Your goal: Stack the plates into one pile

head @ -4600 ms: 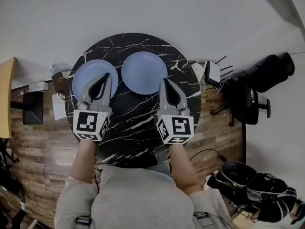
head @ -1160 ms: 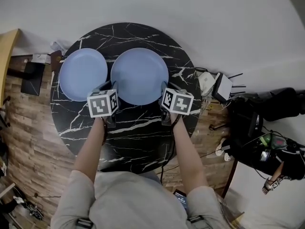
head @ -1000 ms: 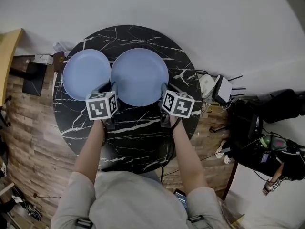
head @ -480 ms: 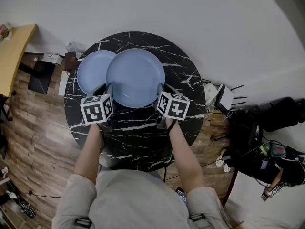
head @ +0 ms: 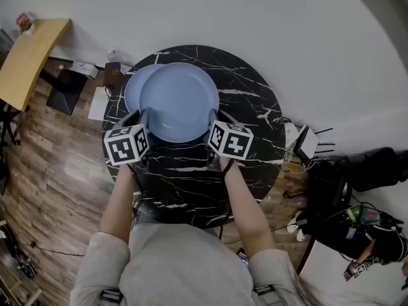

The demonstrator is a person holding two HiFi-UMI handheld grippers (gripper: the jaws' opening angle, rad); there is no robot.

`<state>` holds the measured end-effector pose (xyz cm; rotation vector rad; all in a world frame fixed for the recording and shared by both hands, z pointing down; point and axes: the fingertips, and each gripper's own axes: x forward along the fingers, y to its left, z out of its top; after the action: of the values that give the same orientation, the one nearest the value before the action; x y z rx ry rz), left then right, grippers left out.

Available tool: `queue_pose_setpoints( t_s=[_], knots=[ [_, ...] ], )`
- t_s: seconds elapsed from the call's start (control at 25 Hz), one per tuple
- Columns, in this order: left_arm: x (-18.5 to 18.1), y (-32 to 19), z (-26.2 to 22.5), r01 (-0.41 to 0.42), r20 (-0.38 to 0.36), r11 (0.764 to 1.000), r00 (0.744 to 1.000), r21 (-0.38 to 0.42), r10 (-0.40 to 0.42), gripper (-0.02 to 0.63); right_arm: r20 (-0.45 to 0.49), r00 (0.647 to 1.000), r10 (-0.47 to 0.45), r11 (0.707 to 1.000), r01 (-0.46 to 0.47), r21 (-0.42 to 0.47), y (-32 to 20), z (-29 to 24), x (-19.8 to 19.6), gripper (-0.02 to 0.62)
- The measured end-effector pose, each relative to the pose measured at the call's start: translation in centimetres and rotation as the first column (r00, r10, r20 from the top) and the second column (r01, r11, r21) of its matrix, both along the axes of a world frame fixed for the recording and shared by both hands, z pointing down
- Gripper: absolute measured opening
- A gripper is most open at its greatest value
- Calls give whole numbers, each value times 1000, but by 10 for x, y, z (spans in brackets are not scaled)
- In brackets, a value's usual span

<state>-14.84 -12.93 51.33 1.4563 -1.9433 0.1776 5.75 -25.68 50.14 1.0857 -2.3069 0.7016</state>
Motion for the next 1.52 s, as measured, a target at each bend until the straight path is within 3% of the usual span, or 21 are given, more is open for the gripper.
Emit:
queue_pose_setpoints(
  t_s=[0.36, 0.64, 1.52],
  knots=[
    [-43, 18, -5, 34, 9, 999, 999, 12, -34, 126, -3, 999, -41, 999, 41, 10, 10, -9, -48, 52],
    [-72, 10, -1, 6, 4, 1000, 1000, 5, -6, 127, -22, 999, -34, 999, 34, -2, 6, -2, -76, 54],
    [-107, -35, 83, -115, -75, 984, 992, -134, 106, 130, -155, 987, 38, 990, -59, -128, -21, 87, -100, 55]
  ],
)
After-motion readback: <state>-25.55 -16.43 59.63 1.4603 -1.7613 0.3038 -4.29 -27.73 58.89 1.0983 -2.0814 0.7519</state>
